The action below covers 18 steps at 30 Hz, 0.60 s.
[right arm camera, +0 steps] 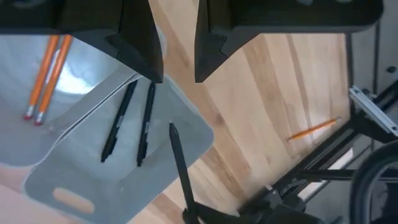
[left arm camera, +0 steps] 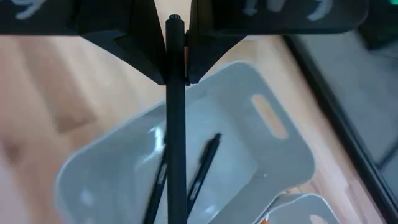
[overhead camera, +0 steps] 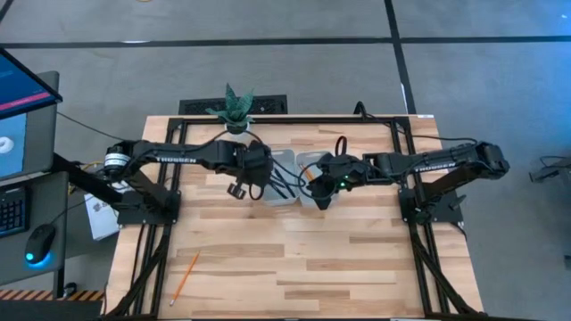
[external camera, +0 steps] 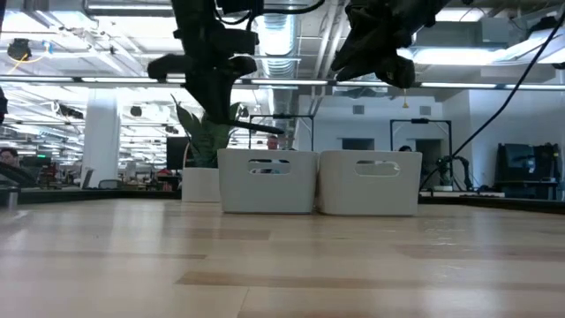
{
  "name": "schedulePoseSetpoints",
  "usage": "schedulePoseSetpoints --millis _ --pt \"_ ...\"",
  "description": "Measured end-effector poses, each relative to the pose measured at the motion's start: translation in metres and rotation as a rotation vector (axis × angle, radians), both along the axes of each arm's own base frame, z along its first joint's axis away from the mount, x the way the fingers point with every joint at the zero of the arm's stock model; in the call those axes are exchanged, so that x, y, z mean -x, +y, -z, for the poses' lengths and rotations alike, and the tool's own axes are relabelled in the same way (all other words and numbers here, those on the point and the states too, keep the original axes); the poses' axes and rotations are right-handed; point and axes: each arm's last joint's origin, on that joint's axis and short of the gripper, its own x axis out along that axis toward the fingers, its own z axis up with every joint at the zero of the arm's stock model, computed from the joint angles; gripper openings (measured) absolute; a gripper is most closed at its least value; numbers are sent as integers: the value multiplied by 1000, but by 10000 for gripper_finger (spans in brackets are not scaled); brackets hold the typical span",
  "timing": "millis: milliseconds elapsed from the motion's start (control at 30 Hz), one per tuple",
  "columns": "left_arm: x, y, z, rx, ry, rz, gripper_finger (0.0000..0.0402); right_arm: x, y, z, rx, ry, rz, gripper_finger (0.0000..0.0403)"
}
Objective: Sort pens & pencils
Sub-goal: Put the black pen into the left gray bin
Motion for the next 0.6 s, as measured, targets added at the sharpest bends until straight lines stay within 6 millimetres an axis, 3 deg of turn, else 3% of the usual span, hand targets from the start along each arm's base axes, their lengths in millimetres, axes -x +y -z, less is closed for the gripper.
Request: schedulePoseSetpoints --millis 367,600 --pt "-10 13 -4 -162 -8 289 44 0 -18 0 32 7 36 113" --pt "-17 13 3 -127 -18 389 44 1 -26 0 30 7 64 113"
